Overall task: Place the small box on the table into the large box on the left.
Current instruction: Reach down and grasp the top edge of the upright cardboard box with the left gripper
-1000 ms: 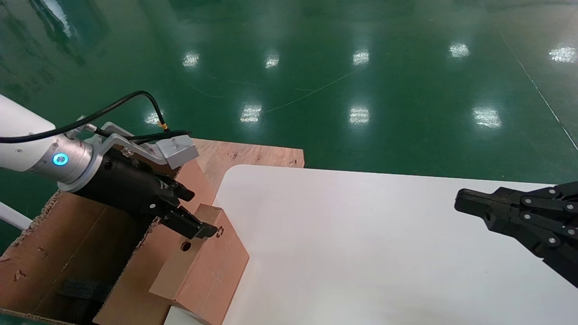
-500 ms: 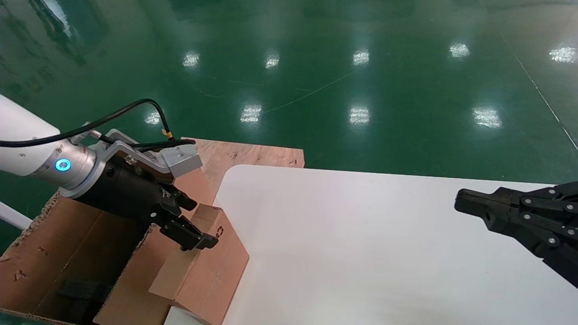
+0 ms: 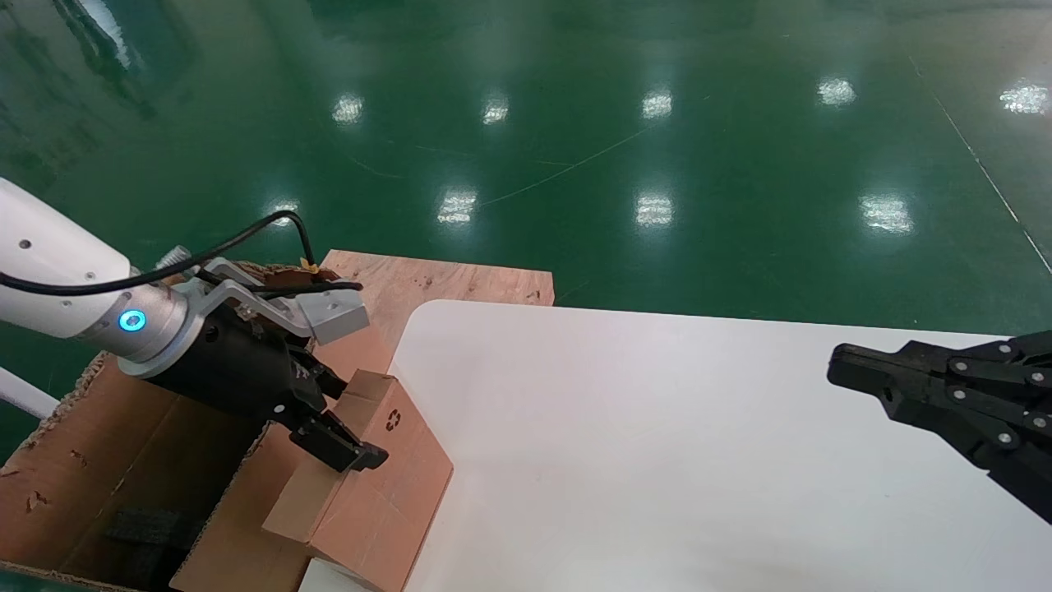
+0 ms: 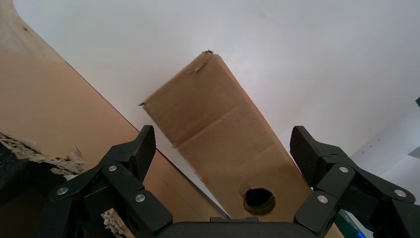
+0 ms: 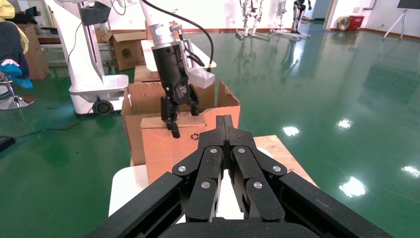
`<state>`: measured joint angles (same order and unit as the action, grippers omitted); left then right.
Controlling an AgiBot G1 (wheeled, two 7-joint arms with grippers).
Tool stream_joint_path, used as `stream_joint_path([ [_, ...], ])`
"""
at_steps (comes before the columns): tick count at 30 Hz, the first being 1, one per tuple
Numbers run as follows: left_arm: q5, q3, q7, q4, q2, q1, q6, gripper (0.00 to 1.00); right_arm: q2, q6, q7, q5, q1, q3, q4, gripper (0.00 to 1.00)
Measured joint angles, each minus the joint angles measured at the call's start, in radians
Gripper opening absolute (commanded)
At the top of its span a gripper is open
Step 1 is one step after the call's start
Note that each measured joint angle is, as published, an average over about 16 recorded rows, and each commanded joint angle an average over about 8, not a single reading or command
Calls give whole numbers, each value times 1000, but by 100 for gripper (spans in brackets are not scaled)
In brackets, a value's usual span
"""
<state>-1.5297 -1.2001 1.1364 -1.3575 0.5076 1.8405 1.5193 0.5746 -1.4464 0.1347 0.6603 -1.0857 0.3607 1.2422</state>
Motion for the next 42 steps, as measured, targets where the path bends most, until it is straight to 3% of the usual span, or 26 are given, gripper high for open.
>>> stream_joint_path([
  [24, -9, -35, 5, 0, 8, -4, -24, 100, 0, 0, 0, 0, 0, 0, 0, 0],
  [32, -9, -35, 5, 0, 9, -5, -24, 0, 0, 0, 0, 0, 0, 0, 0, 0],
  [42, -9, -32, 5, 0, 9, -4, -23, 0, 0, 0, 0, 0, 0, 0, 0, 0],
])
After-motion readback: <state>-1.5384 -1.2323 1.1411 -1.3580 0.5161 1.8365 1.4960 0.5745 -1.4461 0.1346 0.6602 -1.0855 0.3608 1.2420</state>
